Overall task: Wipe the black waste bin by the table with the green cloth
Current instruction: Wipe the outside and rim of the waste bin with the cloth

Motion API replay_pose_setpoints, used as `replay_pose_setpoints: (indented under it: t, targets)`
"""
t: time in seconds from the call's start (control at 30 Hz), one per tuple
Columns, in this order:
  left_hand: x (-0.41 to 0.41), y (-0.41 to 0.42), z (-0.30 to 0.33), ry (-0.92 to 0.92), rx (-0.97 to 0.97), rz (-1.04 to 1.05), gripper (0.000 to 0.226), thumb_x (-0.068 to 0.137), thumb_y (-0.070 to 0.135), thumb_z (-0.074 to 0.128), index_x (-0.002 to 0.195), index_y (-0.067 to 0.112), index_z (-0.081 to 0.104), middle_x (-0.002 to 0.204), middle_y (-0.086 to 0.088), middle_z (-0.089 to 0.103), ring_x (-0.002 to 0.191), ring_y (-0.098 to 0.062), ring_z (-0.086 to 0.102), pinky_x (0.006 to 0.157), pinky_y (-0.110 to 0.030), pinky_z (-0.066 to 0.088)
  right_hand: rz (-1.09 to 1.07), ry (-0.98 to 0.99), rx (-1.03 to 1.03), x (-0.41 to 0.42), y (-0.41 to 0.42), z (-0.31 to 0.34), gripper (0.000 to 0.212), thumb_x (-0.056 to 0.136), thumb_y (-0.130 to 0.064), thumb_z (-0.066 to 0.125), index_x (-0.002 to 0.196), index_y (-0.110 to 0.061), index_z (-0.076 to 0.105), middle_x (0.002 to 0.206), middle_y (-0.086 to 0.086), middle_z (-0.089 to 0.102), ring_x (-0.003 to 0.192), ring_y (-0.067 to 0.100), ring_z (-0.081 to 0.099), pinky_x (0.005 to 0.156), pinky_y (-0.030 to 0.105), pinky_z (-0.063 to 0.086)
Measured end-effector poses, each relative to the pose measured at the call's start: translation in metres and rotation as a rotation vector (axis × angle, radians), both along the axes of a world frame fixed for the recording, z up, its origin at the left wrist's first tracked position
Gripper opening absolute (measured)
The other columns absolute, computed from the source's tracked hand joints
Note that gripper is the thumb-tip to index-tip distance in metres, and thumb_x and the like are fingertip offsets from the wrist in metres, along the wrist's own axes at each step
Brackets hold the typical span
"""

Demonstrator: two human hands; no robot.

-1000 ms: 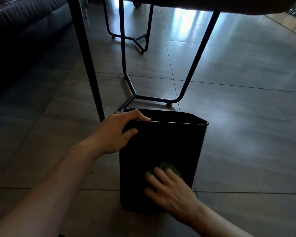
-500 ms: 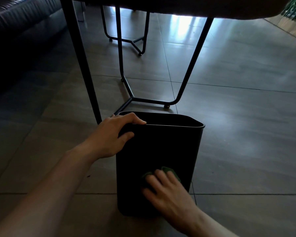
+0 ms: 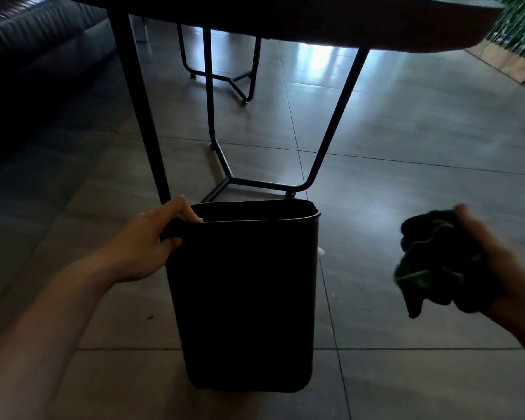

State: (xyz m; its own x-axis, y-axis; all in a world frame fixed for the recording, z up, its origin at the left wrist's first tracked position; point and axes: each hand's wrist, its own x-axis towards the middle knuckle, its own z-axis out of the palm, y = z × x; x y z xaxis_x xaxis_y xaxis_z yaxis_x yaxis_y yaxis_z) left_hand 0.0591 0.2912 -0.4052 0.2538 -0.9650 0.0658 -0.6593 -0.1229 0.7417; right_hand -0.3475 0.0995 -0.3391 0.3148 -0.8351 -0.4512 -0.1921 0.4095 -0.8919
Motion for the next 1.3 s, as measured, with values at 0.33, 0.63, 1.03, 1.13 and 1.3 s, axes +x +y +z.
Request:
replay_pose_setpoints:
  t: [0.33,0.63,1.03,1.13,1.3]
  targets:
    - [0.014,0.017,-0.002,-0.161,0.019,0.098,0.045,0.077,-0.015,0.070,0.090,0.026,0.058,0.107,0.018,0.071,0.104,-0.008,0.068,0.087,-0.028,0.049,0.700,0.971,-0.983,0.087,-0.028,-0.022,0.049,0.091,-0.054,0.065,0.134,-0.067,0.046,0.076,-0.008,0.060,0.073,0.021,0.060,0.060,0.029,0.042]
    - [0.010,0.022,0.001,-0.335,0.112,0.269,0.029,0.084,0.002,0.071,0.093,0.028,0.059,0.112,-0.006,0.076,0.105,-0.036,0.067,0.071,-0.032,0.038,0.940,0.790,-1.107,0.112,-0.009,-0.017,0.011,0.098,-0.050,0.057,0.107,-0.049,0.062,0.093,-0.014,0.072,0.086,0.015,0.066,0.072,0.038,0.056]
    - [-0.047,0.004,0.025,-0.094,-0.277,-0.049,0.043,0.092,0.039,0.066,0.134,0.044,0.056,0.129,0.027,0.060,0.124,0.002,0.055,0.100,-0.017,0.046,0.665,0.826,-1.045,0.136,0.024,0.004,0.019,0.091,-0.062,0.057,0.095,-0.044,0.065,0.081,-0.014,0.068,0.078,0.014,0.064,0.066,0.034,0.053]
    - [-0.046,-0.002,0.016,-0.198,-0.260,-0.067,0.054,0.087,0.029,0.075,0.137,0.039,0.057,0.137,0.017,0.058,0.133,-0.011,0.049,0.105,-0.043,0.048,0.622,0.796,-1.051,0.144,0.031,0.001,0.018,0.093,-0.058,0.060,0.099,-0.042,0.067,0.084,-0.012,0.069,0.080,0.015,0.066,0.066,0.032,0.053]
    - [-0.039,-0.008,0.014,-0.212,-0.294,0.018,0.049,0.084,0.032,0.069,0.131,0.039,0.059,0.125,0.016,0.063,0.122,-0.013,0.055,0.098,-0.042,0.050,0.483,0.337,-0.898,0.140,0.049,0.010,0.027,0.089,-0.046,0.072,0.112,-0.037,0.062,0.083,-0.013,0.068,0.069,-0.001,0.068,0.054,0.012,0.050]
